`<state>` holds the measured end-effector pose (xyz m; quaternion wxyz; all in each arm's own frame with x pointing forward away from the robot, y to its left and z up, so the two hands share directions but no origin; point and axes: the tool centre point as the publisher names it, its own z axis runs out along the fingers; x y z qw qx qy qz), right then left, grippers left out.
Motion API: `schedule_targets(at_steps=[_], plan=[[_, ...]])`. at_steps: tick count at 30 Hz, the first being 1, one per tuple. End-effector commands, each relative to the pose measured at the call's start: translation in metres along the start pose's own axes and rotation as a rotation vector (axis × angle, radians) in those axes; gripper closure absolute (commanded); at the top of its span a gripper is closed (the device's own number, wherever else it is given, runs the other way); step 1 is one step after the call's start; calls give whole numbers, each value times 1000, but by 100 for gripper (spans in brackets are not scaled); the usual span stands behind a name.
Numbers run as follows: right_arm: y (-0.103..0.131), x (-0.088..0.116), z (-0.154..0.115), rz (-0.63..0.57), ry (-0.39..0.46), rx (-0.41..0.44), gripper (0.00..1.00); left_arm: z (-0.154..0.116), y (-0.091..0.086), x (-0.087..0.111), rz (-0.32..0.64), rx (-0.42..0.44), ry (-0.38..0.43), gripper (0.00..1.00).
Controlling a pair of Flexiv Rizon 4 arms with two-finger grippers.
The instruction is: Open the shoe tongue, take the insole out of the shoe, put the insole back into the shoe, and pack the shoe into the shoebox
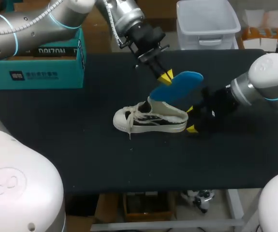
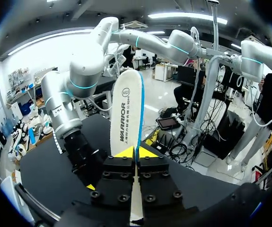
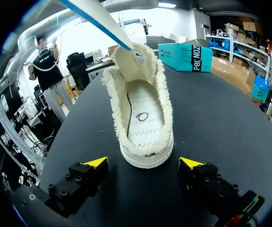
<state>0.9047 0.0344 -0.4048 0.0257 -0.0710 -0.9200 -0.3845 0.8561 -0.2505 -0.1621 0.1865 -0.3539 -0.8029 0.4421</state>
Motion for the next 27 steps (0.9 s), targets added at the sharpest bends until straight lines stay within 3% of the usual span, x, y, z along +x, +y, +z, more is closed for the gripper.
schedule_targets(at_steps=[1,9,16,27], plan=[[23,1,-35,-4,10,125,0,-13,-1,9,12,23,-15,100],[54,-13,-47,-42,39,244,0,-32,-1,29,9,35,-80,100],[80,-25,-32,-27,48,370,0,-54,15,55,-36,16,-153,100],[108,-30,1,-8,35,495,0,-83,44,99,-101,-17,-245,100]])
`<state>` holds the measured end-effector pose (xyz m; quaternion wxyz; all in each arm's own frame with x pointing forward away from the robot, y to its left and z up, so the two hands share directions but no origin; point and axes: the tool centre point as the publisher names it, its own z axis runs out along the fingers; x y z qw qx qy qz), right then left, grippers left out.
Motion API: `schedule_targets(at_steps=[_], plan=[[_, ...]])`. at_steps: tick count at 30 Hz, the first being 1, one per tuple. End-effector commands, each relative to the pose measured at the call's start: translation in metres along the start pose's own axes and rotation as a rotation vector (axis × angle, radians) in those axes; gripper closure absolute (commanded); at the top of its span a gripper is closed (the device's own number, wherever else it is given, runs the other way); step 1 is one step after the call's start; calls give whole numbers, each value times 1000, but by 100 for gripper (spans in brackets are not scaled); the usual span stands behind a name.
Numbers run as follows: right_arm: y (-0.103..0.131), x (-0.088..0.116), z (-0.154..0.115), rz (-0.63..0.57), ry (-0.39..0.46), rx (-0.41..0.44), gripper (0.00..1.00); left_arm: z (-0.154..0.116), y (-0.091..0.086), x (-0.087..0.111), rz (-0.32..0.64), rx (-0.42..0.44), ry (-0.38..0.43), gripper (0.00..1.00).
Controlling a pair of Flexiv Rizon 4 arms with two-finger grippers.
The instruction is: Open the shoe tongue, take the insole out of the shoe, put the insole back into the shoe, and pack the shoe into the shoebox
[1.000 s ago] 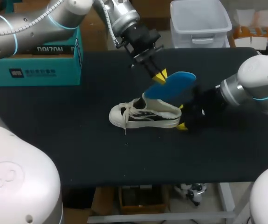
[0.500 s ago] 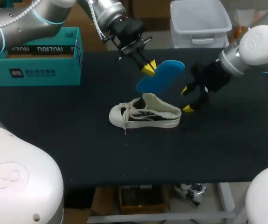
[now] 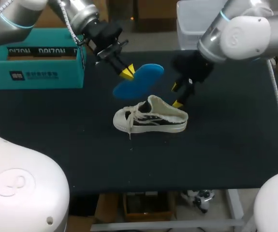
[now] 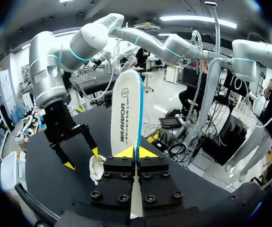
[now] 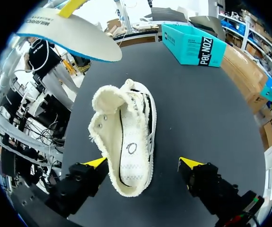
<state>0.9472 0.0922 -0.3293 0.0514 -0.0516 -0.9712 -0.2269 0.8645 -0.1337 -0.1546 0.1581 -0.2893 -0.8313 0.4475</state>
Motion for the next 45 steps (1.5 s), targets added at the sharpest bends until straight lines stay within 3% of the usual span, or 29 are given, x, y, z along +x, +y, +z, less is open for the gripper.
schedule_targets(at_steps=[1,12,29,31,33,35,36,37,38,39,45], plan=[[15,-2,12,11,-2,163,0,-11,10,21,-10,-3,-137,100],[29,5,32,1,-69,189,0,-27,36,40,-54,-21,-173,100],[42,4,47,31,-130,302,2,-34,56,56,-101,-44,-210,100],[42,4,47,38,-129,315,7,-34,56,57,-103,-46,-210,100],[41,4,47,45,-129,331,26,-33,57,58,-105,-49,-211,100],[41,4,48,51,-125,345,37,-33,57,58,-108,-51,-212,100],[40,3,49,54,-124,349,56,-33,57,58,-109,-52,-212,100],[40,3,49,55,-124,349,67,-32,57,58,-110,-53,-212,100],[39,3,50,55,-123,349,92,-32,58,58,-111,-53,-212,100],[39,3,50,54,-122,349,100,-32,58,58,-112,-54,-212,100],[38,4,51,55,-115,359,100,-32,60,59,-120,-53,-215,100]])
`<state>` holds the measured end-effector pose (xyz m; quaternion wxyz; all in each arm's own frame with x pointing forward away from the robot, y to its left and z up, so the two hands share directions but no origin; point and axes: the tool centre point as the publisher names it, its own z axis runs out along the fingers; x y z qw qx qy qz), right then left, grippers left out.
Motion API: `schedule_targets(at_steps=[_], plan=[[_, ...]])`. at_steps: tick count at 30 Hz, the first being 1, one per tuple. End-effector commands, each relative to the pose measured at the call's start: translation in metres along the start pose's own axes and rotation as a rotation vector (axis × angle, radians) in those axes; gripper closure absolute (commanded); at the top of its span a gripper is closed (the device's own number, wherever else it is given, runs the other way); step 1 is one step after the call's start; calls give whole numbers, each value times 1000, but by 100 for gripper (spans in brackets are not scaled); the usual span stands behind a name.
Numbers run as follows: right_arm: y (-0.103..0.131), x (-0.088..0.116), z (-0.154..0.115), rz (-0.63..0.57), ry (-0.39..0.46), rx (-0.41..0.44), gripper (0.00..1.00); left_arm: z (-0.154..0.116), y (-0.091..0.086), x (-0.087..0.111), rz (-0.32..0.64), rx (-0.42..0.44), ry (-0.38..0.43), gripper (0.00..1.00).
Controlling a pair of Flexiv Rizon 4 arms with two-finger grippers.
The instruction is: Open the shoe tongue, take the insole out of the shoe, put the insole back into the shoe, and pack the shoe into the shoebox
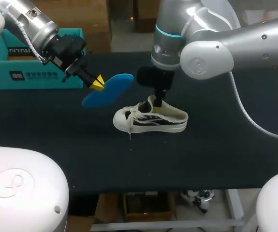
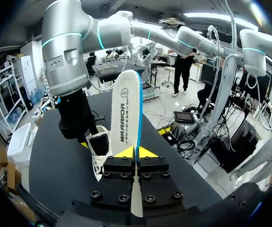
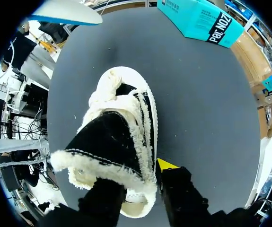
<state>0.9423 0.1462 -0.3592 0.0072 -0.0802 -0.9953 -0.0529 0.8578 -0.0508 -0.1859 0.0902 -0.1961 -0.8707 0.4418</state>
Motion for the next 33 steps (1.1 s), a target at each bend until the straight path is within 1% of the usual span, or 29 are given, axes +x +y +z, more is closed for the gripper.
schedule_targets(at_steps=[1,6,10,15,19,21,22,23,24,26,27,28,30,33], plan=[[4,0,-1,3,4,17,100,1,0,2,-1,2,-9,100],[5,3,-5,22,-8,21,100,0,1,1,-2,8,-3,100],[4,6,-9,68,-12,20,100,-1,-1,-2,4,15,10,100],[-1,9,-14,145,-14,-20,100,-1,-5,-8,19,27,41,100],[-11,12,-22,282,-10,-105,100,-3,-14,-15,63,59,89,100],[-15,14,-24,317,-21,-144,100,-3,-18,-17,81,78,109,100],[-19,16,-25,382,-16,-157,100,-3,-22,-21,96,101,131,100],[-20,16,-26,392,-23,-165,100,-4,-24,-24,97,102,132,100],[-21,19,-27,439,-24,-197,100,-4,-26,-25,105,114,144,100],[-24,23,-29,487,-33,-219,100,-3,-33,-33,135,155,190,100],[-25,25,-30,507,-32,-229,100,-4,-35,-35,134,155,189,100],[-26,28,-31,547,-30,-246,100,-3,-39,-40,143,167,205,100],[-27,32,-32,595,-33,-278,100,-2,-42,-44,157,187,230,100],[-28,41,-32,691,-41,-330,100,3,-50,-56,177,223,282,100]])
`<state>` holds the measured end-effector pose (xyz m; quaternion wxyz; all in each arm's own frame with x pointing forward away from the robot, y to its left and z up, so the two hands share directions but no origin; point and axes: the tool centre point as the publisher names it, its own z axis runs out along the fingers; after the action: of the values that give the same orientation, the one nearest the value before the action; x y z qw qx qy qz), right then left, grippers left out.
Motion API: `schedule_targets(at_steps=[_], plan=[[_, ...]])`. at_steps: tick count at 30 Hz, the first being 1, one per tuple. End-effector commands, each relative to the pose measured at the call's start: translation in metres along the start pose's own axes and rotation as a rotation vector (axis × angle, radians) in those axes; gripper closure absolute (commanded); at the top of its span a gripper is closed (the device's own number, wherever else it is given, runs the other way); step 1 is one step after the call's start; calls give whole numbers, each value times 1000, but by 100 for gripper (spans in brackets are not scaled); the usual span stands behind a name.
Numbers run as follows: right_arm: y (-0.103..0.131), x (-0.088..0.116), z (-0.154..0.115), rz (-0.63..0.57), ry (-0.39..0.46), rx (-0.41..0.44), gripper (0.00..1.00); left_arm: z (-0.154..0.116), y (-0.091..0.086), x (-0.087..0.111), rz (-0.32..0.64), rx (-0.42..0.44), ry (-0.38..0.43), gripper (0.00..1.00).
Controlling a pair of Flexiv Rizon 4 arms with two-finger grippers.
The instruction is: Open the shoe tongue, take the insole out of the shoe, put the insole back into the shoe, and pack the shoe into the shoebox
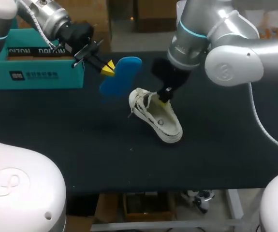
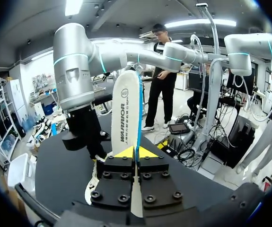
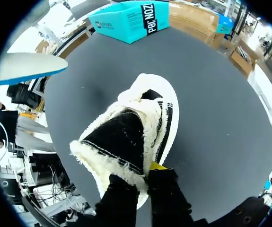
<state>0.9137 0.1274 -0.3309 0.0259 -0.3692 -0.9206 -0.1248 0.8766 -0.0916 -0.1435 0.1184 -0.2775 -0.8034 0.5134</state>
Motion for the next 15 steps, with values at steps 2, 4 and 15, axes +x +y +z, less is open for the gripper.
schedule_targets(at_steps=[2,4,15], plan=[[-17,11,-4,118,-21,-209,100,2,4,-23,13,66,187,100],[-20,18,-3,181,-45,-249,100,5,2,-27,24,88,215,100],[-26,33,7,378,-93,-394,100,13,-2,-37,78,202,328,100]])
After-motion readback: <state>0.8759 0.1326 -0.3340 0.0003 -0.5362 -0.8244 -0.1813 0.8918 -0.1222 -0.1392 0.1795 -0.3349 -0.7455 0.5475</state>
